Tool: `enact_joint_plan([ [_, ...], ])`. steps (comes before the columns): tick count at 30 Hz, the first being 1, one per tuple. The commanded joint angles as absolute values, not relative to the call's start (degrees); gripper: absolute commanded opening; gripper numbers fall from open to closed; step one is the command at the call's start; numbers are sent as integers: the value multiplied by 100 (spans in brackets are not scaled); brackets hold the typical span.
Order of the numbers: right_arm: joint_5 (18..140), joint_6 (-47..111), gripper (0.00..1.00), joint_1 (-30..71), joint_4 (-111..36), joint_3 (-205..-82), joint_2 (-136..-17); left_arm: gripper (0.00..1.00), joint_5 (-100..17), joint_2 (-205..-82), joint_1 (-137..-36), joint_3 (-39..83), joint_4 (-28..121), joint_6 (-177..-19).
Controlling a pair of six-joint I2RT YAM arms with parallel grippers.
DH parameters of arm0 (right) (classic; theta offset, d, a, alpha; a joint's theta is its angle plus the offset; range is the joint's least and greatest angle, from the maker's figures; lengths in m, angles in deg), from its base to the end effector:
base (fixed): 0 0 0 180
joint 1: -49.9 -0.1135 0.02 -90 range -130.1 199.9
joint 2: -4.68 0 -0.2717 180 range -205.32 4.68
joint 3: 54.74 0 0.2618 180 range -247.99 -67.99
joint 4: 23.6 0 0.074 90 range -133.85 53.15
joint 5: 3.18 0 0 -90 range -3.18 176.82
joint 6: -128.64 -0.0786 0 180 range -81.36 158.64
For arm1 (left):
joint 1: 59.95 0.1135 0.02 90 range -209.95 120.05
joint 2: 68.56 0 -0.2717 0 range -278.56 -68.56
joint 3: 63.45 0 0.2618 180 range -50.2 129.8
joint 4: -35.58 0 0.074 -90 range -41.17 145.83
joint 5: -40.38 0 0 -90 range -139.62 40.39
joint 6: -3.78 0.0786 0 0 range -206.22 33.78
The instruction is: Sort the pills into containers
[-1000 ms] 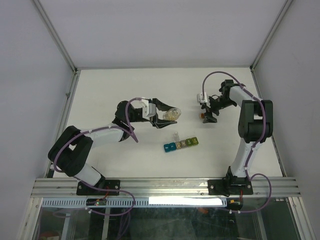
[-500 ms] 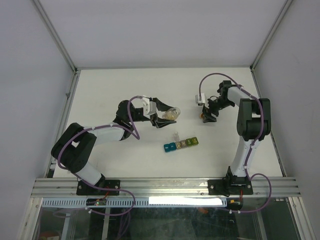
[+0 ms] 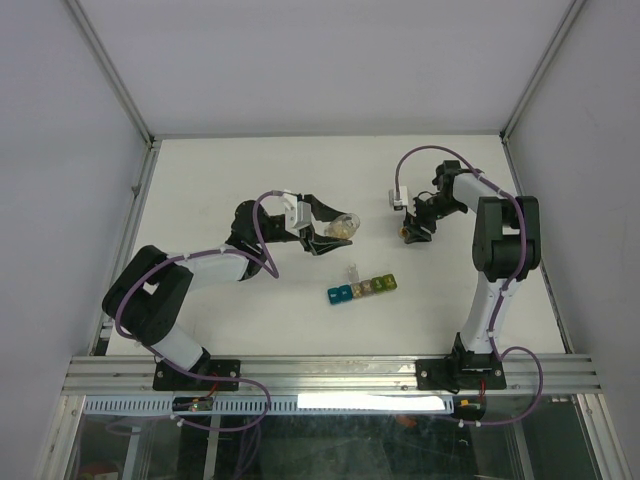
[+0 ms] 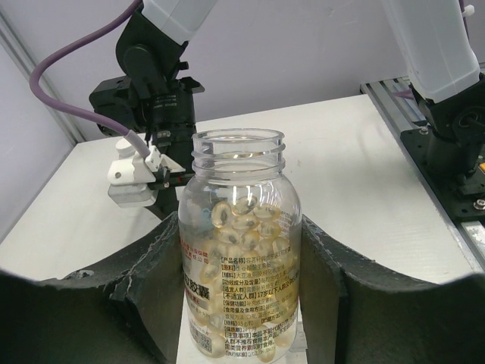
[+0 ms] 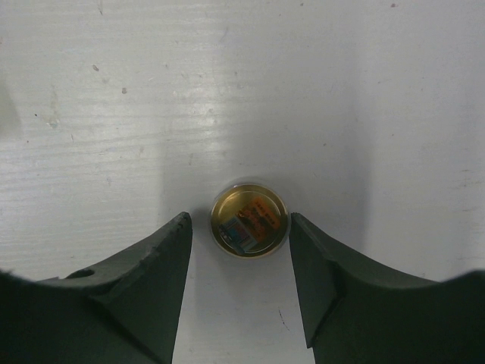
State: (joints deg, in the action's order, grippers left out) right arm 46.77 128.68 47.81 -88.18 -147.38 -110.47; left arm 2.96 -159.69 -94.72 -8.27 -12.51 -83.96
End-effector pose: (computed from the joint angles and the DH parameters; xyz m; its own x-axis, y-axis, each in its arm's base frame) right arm 0.3820 0.0646 0.1252 0.0613 -0.7638 -0.6426 -0.9980 -0.0370 -0.0512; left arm 0.2571 -0.2545 0.2571 0.2114 -0.1176 -0.9703 0.9768 0.0610 0.2054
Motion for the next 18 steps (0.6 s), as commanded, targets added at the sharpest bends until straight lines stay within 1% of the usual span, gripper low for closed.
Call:
enact_joint_plan([
  [1,4683,12803,55,4728,-8722,-14929,-11061,0,382,-15969,-9388,-784,-1621,-8488],
  [12,4681,12741,54,4672,-8725,-14942,-11053,0,417,-15987,-9352,-771,-1593,-8534],
  [18,4720,12717,44,4662,-8770,-14976,-11054,0,450,-15987,-9329,-760,-1579,-8558],
])
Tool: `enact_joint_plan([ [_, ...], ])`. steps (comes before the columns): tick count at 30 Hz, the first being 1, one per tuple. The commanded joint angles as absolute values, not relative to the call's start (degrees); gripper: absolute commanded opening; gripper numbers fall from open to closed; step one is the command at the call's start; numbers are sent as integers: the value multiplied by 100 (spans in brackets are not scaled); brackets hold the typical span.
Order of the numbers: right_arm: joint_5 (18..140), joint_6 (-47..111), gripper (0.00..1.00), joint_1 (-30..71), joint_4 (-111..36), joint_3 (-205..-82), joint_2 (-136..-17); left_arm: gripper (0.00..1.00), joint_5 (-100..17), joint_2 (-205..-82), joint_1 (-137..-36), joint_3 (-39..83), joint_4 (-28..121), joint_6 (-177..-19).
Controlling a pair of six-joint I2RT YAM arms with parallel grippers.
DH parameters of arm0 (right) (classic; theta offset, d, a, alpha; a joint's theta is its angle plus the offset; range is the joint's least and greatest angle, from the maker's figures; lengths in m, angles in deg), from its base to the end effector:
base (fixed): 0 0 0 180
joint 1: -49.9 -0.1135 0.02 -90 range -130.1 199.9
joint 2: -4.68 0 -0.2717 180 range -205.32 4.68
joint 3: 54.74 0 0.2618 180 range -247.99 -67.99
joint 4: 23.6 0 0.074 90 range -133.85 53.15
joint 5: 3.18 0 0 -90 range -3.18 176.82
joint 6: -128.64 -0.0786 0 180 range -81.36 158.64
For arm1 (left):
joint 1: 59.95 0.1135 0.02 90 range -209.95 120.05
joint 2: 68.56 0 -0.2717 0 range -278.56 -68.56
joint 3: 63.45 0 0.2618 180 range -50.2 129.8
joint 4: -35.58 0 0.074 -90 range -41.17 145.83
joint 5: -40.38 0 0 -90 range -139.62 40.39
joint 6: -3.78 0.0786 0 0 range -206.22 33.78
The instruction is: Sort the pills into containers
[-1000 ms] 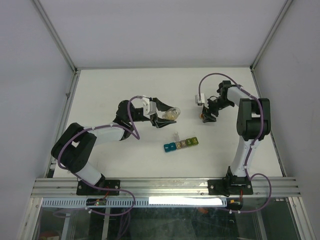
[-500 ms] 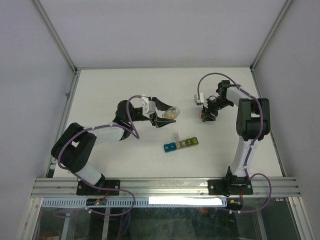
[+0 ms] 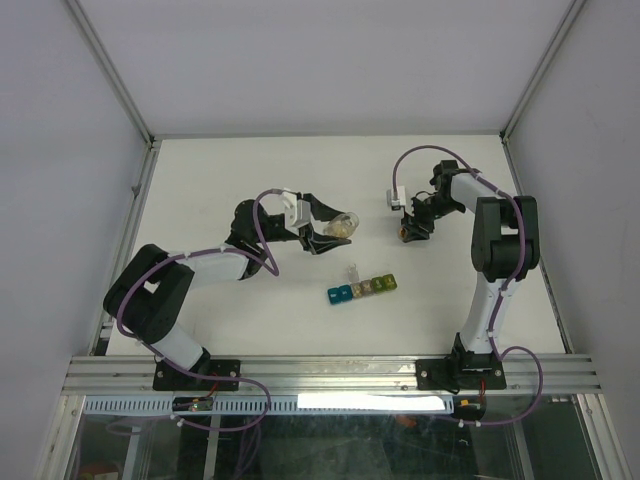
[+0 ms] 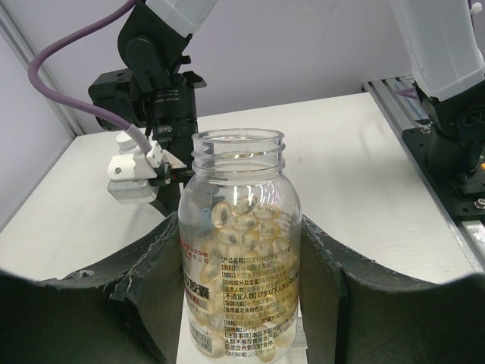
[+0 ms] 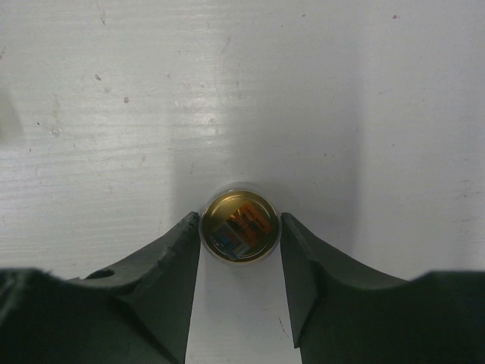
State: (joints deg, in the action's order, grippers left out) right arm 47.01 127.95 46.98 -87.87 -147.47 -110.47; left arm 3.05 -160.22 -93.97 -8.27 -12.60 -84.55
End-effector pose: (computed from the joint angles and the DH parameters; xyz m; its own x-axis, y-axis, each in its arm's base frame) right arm 0.3822 0.0699 0.1254 0.0640 -0.7658 -0.6398 -0.9979 -0.0416 -0.0500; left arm 0.2614 -0.2518 0.2541 0.1967 -0.1115 -0.9741 0.9793 0.0703 0.1897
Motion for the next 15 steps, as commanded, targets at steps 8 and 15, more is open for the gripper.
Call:
enact_joint_plan([
  [8,4294,12537,23,4665,-8978,-15011,-10693,0,512,-15962,-9291,-812,-1566,-8560],
  [15,3440,11134,12,4609,-8949,-15002,-9604,0,803,-16115,-9282,-833,-1612,-8336],
])
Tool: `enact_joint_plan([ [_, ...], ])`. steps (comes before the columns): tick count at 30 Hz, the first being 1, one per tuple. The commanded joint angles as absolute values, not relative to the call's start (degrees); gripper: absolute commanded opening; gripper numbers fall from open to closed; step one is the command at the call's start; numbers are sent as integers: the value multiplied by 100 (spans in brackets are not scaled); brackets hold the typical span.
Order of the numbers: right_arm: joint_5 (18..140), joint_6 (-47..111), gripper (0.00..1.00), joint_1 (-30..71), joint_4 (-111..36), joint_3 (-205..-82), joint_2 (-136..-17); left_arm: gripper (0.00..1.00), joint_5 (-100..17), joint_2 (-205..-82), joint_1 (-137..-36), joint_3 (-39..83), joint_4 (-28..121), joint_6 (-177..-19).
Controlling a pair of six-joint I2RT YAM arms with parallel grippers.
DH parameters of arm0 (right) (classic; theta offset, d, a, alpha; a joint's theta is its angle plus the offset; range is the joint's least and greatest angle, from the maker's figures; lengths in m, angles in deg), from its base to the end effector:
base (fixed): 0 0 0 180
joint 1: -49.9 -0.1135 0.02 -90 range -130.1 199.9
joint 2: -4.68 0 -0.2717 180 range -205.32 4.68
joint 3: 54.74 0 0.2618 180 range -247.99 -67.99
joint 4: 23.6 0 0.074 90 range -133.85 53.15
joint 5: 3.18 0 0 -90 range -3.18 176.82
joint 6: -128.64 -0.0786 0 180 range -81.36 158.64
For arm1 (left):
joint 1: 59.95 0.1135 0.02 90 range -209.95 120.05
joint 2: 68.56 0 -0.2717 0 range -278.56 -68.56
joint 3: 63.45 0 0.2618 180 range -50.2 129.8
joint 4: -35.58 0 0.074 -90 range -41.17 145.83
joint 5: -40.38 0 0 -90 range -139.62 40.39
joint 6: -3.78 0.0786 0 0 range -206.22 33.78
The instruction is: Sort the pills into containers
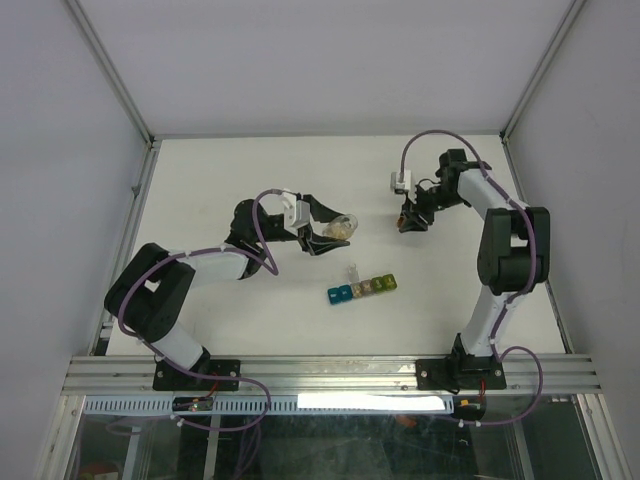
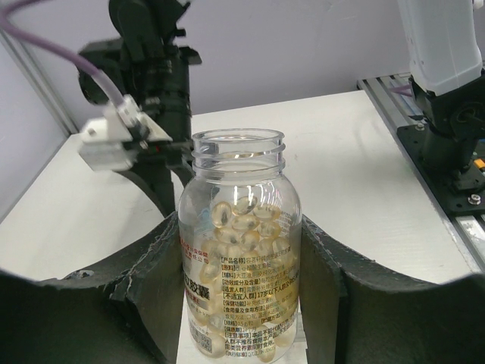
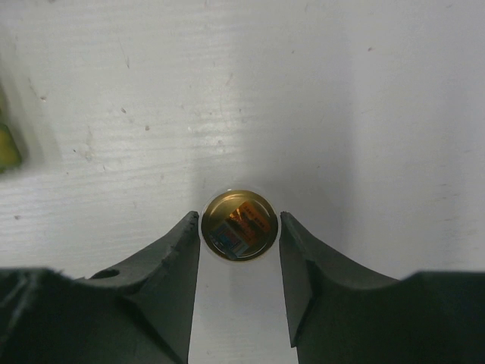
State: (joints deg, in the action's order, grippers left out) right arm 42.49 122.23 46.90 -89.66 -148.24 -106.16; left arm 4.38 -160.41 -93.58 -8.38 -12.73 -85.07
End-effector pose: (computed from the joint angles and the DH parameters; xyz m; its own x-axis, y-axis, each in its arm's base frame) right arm 0.3781 0.0748 0.1600 0.0062 -0.7115 -0.7027 -0.9989 0.0276 -0.0367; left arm 0.2614 -0.2502 0.2523 0.1862 -0.1097 -0.9764 0.9820 0.0526 0.1813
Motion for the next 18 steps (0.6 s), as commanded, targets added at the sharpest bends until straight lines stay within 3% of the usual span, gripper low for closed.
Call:
enact_joint_plan([
  [1,3349,10641,10,4584,-8791,-14999,-9424,0,856,-16153,-9280,-820,-1608,-8316],
  [10,1752,8431,6,4233,-7808,-14454,-7378,0,961,-16226,-9282,-671,-857,-7905],
  [18,1272,7995,7,3907,-7359,-14158,-7317,0,1059,-16285,-9300,-590,-662,-7889],
])
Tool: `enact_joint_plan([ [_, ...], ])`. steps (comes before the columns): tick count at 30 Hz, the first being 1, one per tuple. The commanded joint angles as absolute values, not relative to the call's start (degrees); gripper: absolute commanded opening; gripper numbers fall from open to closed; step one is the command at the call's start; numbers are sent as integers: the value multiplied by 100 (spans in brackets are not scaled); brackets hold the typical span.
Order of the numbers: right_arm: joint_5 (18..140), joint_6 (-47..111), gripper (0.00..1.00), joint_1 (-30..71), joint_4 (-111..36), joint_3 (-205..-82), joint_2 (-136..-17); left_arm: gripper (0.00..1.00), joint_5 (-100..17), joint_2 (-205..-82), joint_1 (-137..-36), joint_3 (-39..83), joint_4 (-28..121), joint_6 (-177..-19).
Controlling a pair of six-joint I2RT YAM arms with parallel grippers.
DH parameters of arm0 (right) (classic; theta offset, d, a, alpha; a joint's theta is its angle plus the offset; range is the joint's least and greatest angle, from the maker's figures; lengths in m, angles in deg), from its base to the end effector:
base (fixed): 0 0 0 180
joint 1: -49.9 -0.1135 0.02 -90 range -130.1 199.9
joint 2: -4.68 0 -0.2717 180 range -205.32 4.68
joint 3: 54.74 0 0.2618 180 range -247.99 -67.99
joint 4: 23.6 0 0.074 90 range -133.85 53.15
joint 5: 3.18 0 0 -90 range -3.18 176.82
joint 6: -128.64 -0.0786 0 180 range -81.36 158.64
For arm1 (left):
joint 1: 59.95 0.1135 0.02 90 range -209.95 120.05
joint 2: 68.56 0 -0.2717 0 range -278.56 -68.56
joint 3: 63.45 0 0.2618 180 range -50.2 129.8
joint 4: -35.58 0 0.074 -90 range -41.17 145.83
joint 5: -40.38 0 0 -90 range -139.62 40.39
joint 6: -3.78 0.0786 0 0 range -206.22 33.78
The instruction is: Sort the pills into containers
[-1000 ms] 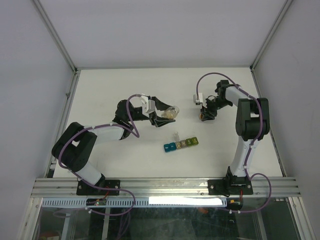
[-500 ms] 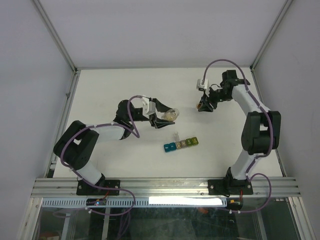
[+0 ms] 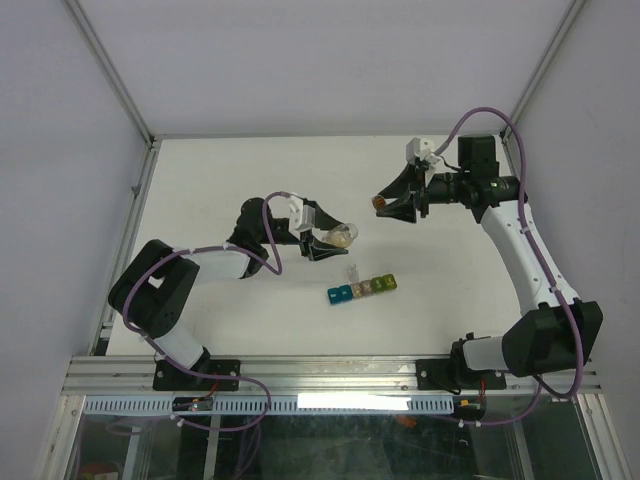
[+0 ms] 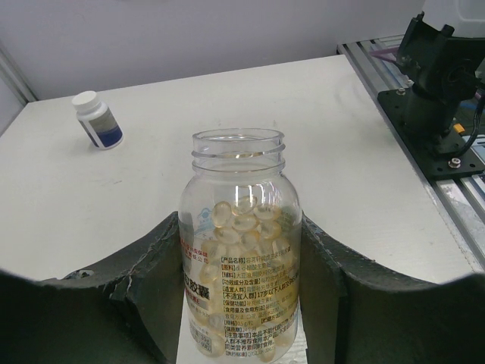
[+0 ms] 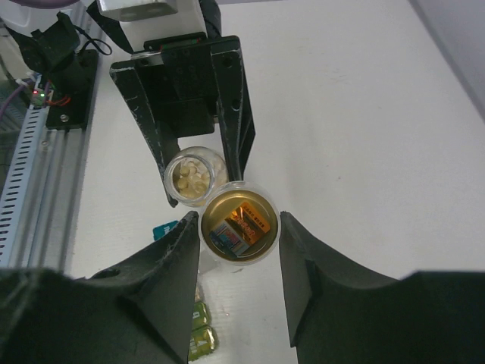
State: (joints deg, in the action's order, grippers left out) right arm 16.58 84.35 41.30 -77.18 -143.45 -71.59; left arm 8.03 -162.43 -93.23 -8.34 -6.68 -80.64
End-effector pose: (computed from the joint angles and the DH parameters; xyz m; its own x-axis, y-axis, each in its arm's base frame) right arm 0.2726 0.1160 0.3677 0.0836 -0.2321 -0.9691 -0.9903 0.0890 -0.1067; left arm 0.2631 -0.2521 0.2278 0.1479 -0.0348 -0.9884 0.9889 -0.0120 0.1484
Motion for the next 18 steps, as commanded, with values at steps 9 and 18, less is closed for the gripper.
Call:
enact_joint_plan([
  [9,1902,8344,8,3387,-7414,-14009,-7519,0,1076,-16530,-9383,-367,-518,-7952],
  [18,2092,8630,9,3176,-7560,-13970,-7610,0,1113,-16578,-9406,-328,-533,-8033],
])
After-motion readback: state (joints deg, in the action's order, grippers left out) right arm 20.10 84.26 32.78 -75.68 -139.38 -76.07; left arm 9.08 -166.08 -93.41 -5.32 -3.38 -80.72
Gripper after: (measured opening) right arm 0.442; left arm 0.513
